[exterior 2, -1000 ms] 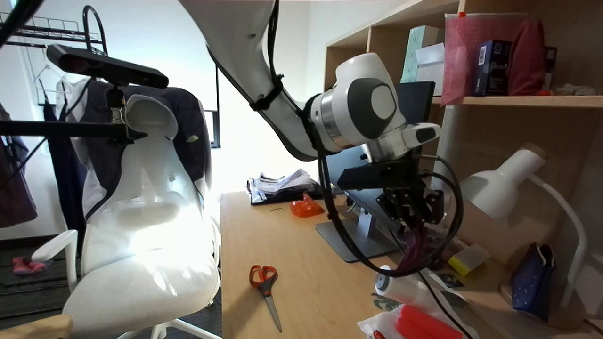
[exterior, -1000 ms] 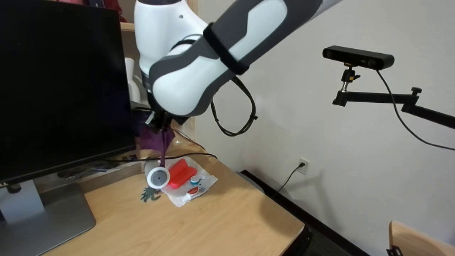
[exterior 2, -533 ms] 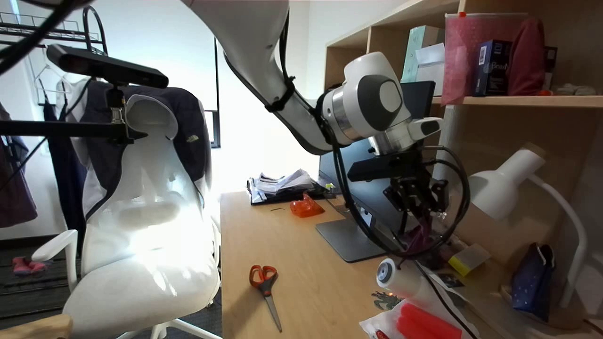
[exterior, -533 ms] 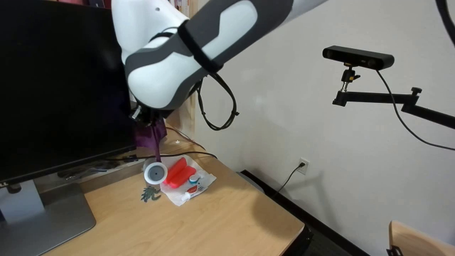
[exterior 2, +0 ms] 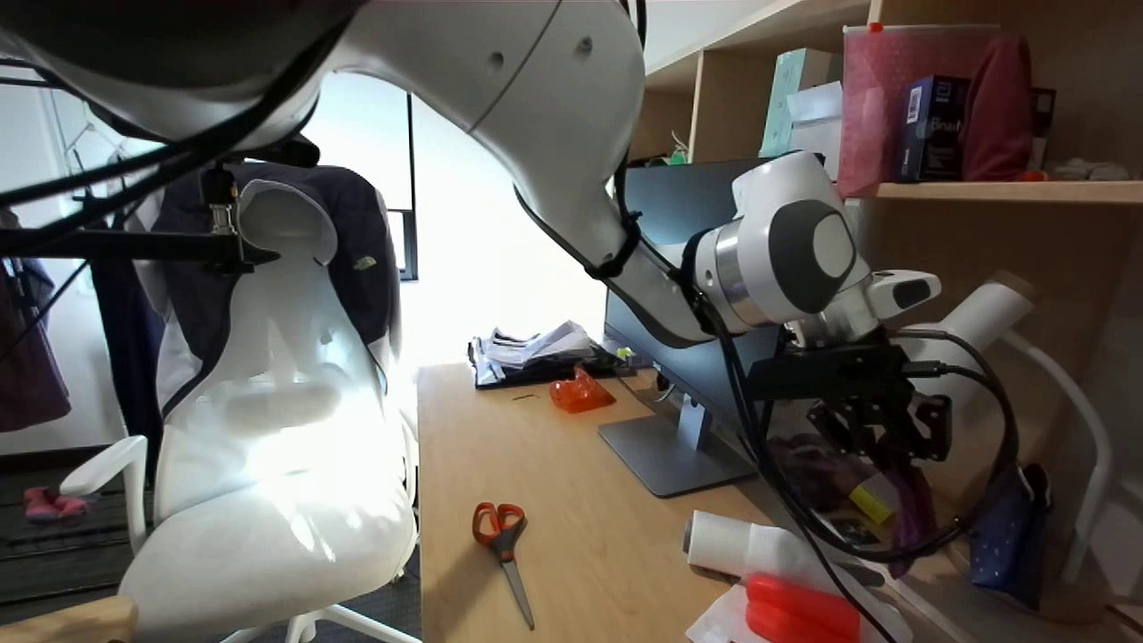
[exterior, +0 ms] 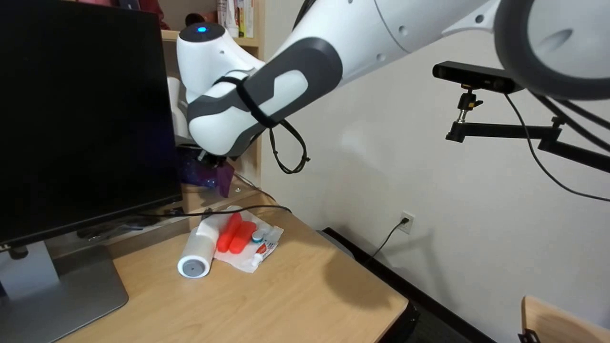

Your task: Move the purple cloth to the right corner of the desk

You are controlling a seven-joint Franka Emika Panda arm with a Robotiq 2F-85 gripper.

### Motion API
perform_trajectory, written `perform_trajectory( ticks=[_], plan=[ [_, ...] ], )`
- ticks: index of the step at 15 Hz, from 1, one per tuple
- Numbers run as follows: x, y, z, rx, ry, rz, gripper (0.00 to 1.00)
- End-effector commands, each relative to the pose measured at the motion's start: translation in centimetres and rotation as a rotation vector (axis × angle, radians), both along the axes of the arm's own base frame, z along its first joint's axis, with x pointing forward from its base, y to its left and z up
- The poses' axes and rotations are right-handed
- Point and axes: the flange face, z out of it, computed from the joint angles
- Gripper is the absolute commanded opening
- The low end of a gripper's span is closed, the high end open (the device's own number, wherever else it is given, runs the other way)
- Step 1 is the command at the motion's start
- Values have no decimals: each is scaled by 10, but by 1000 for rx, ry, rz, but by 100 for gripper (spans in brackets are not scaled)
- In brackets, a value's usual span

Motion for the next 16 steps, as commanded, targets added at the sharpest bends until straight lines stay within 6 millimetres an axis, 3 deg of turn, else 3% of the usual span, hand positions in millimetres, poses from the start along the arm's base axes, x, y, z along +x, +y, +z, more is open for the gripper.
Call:
perform_trajectory(
  ticks=[1, 5, 9, 12, 16],
  plan=[
    [5, -7, 10, 9, -9, 24, 9],
    [-11, 23, 32, 58, 34, 28, 9],
    [-35, 47, 69, 114, 51, 0, 9],
    [-57, 32, 91, 187, 101, -46, 9],
    [-88, 25, 101, 307, 207, -74, 9]
  ],
)
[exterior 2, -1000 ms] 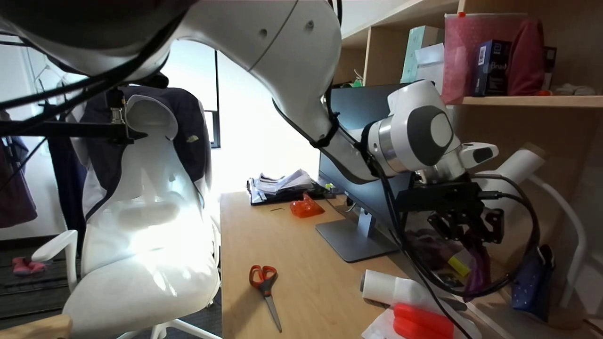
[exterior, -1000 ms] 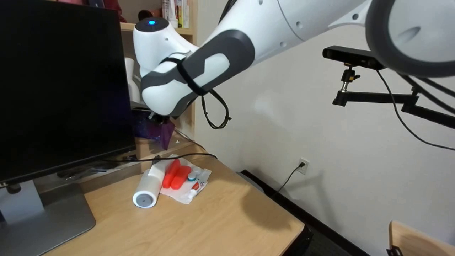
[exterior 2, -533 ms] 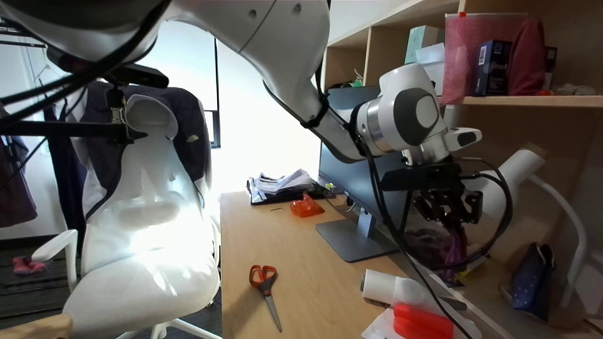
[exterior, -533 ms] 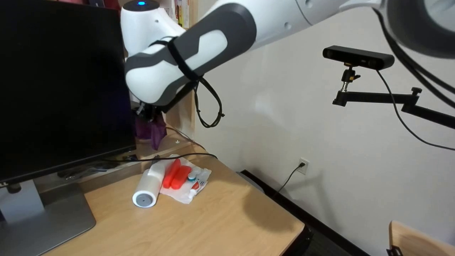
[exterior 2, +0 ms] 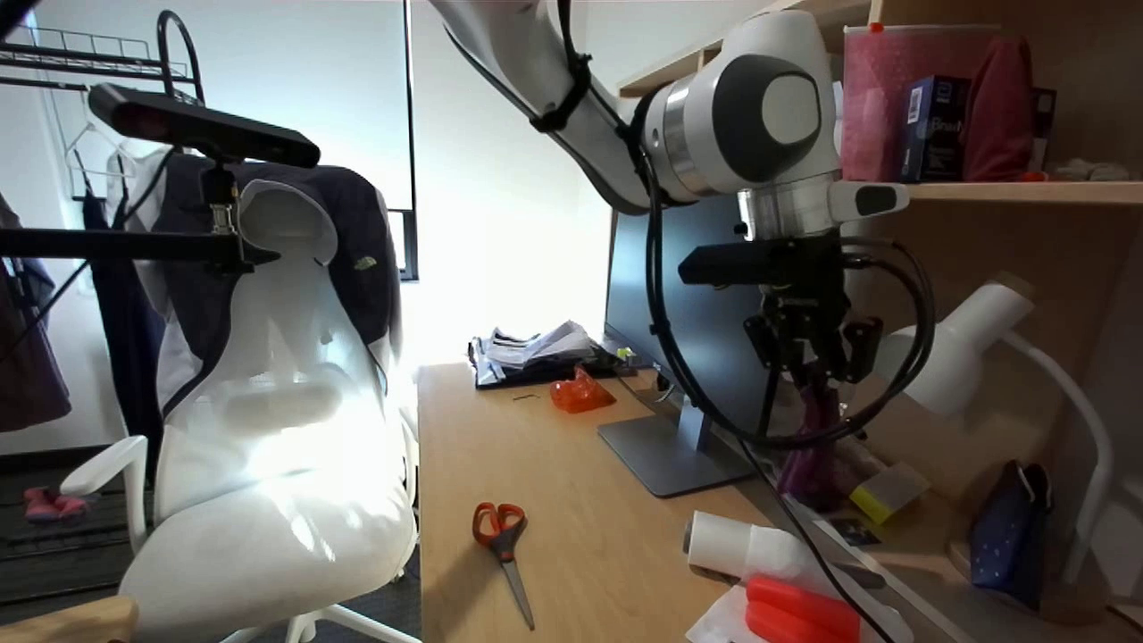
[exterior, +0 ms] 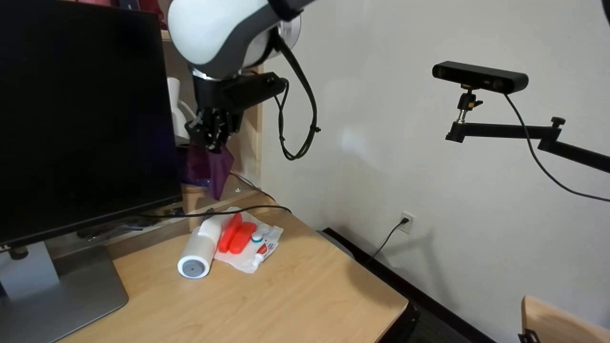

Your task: Move the purple cloth to the right corner of the desk

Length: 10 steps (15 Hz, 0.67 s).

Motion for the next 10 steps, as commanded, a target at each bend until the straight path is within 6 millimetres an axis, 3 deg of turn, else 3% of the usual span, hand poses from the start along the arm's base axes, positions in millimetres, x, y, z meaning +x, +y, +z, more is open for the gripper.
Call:
perform_trajectory(
  ticks=[1, 5, 10],
  plan=[
    [-39, -6, 10, 104, 103, 22, 9],
    [-72, 6, 0, 145, 202, 82, 9],
    [-123, 58, -28, 94, 365, 161, 9]
  ],
)
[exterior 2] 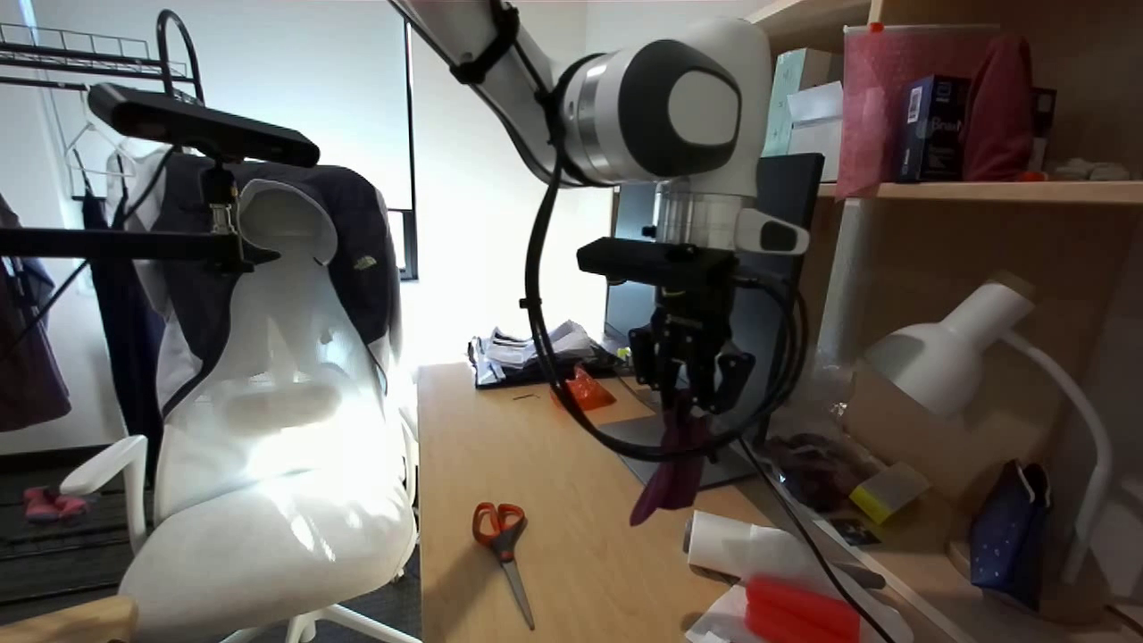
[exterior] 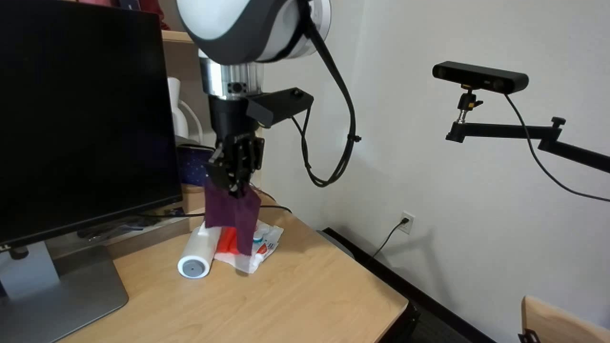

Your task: Move the purple cloth to the right corner of the desk

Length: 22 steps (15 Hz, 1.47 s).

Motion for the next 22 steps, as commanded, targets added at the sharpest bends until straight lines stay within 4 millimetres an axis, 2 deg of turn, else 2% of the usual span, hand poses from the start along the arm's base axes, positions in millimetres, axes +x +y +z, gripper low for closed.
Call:
perform_trajectory(
  ticks=[1, 3, 6, 7, 10, 15, 17, 19, 22],
  plan=[
    [-44, 29, -11, -21, 106, 62, 9],
    [-61, 41, -23, -29, 148, 76, 9],
    [-76, 46, -41, -1, 155, 126, 9],
    [-61, 48, -39, -18, 161, 92, 11],
    [-69, 49, -48, -18, 175, 103, 11],
    [-70, 47, -45, -19, 169, 85, 9],
    [-80, 28, -40, -27, 152, 0, 9],
    [-97, 1, -39, -13, 134, -116, 9],
    [-128, -42, -46, 20, 124, -250, 9]
  ],
)
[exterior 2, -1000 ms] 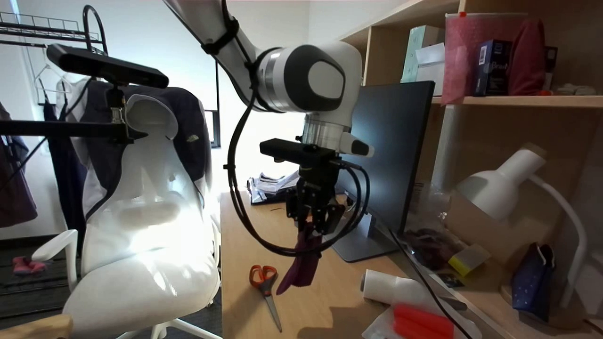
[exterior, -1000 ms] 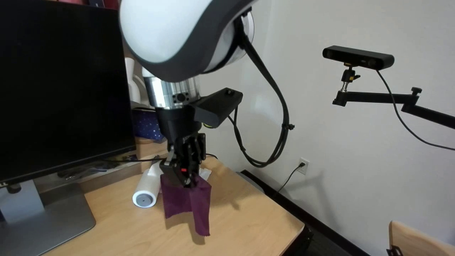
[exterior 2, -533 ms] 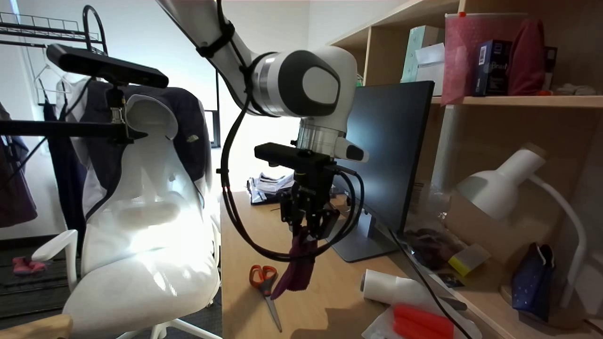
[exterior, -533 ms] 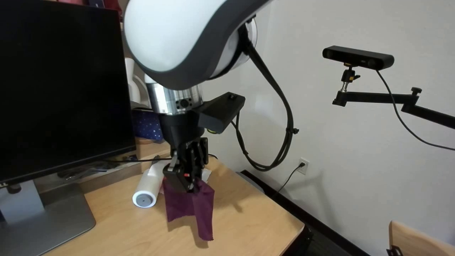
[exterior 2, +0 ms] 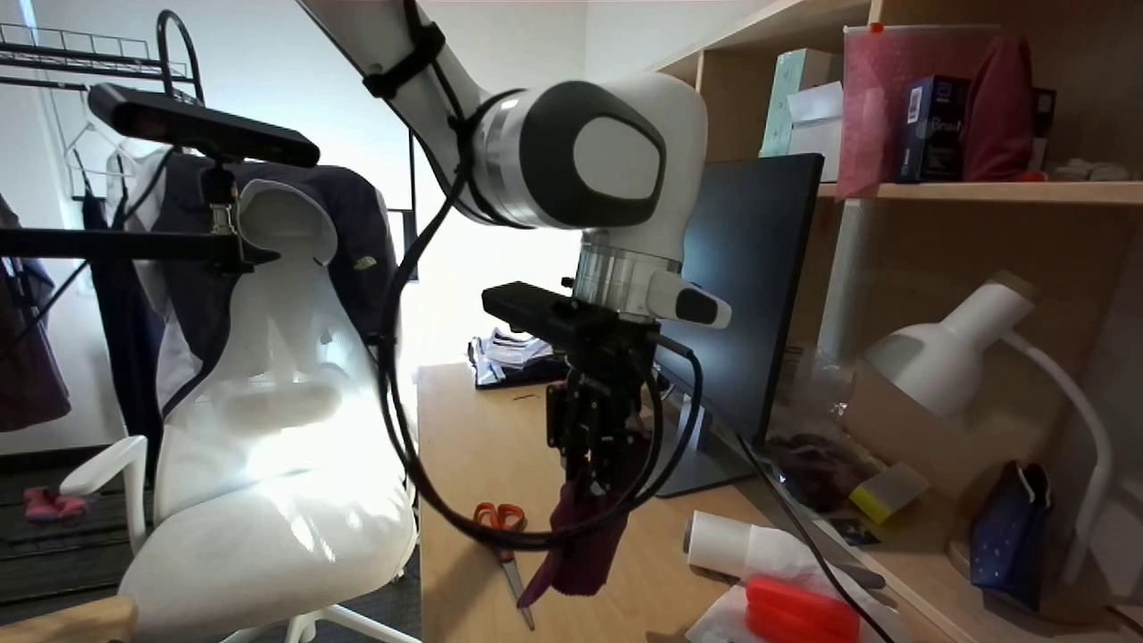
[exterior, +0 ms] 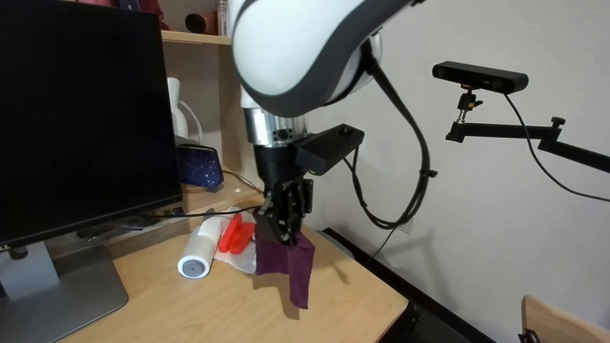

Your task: Move the purple cloth to the right corner of the desk

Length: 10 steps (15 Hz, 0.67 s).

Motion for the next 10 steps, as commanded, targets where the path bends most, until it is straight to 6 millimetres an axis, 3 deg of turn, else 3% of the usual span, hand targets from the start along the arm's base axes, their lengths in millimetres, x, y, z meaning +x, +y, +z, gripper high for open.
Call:
perform_trajectory(
  ticks=[1, 6, 10],
  plan=[
    [-46, -44, -1, 31, -36, -162, 9],
    [-69, -104, -27, 3, -70, -293, 9],
    [-72, -131, -56, -6, -93, -327, 9]
  ],
)
